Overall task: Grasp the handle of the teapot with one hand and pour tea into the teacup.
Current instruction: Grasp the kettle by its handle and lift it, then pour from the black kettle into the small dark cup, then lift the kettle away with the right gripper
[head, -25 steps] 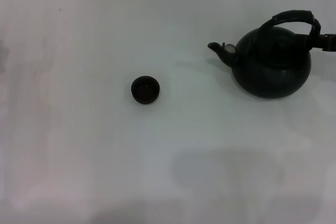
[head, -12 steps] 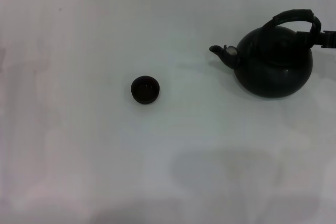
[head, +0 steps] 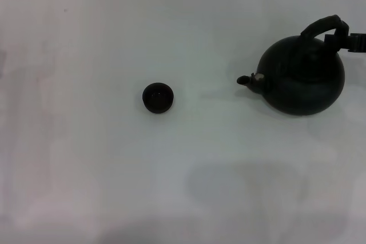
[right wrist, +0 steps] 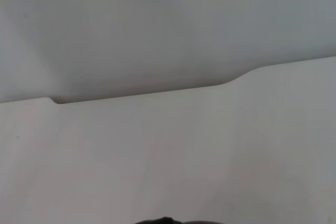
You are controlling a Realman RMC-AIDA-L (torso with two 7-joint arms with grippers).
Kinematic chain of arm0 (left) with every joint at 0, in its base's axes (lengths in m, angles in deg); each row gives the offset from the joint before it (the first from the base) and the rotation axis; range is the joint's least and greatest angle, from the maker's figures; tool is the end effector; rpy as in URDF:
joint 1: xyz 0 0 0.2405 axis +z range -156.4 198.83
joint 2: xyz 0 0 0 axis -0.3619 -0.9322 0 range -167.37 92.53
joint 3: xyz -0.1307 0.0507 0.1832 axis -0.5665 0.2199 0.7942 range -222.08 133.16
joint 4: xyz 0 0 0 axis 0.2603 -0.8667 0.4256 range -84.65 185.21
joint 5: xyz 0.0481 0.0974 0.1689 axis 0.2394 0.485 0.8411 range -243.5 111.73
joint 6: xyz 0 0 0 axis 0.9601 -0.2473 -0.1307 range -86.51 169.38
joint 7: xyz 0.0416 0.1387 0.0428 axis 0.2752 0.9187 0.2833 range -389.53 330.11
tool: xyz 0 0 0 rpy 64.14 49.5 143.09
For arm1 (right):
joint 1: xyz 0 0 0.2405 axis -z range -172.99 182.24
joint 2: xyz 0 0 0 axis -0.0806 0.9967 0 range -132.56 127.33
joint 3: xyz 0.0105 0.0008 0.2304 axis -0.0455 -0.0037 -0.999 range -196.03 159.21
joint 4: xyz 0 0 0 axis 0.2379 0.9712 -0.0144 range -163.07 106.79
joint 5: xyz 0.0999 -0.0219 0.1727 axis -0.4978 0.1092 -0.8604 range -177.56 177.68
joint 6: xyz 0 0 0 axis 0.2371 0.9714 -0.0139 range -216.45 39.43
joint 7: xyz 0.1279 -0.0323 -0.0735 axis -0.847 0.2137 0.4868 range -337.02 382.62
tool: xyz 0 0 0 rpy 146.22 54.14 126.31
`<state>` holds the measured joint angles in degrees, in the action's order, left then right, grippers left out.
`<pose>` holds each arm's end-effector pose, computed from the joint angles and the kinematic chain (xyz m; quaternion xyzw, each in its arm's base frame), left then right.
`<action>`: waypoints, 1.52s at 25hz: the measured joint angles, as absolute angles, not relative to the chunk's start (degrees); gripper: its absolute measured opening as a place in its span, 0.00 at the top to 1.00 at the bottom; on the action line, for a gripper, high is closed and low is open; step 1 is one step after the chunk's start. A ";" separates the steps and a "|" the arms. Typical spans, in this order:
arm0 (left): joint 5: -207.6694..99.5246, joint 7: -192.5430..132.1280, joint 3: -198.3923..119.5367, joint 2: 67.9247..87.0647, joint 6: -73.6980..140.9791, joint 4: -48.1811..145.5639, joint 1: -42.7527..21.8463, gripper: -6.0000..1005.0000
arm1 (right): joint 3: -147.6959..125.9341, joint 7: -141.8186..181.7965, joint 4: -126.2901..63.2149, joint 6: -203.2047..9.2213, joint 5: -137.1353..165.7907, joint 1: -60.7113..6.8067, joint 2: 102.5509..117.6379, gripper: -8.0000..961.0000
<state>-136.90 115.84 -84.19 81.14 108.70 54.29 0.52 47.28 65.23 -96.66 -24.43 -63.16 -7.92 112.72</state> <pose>-0.3651 0.2894 0.0393 -0.5177 -0.4295 -0.3967 0.6246 0.2771 0.3235 0.0598 -0.7938 0.5171 0.1330 0.2911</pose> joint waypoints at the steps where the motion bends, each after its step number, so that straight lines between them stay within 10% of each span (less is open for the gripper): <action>1: -136.90 115.84 -84.19 81.14 108.61 54.29 0.45 0.12 | 47.29 65.20 -96.66 -24.42 -63.17 -7.92 112.72 0.70; 38: -136.99 115.93 -85.33 81.23 108.35 54.15 0.32 0.12 | 56.65 54.85 -106.37 -26.78 -63.89 -15.47 112.62 0.75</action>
<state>-136.99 115.93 -85.33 81.23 108.35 54.15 0.32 56.65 54.85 -106.37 -26.78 -63.89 -15.47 112.62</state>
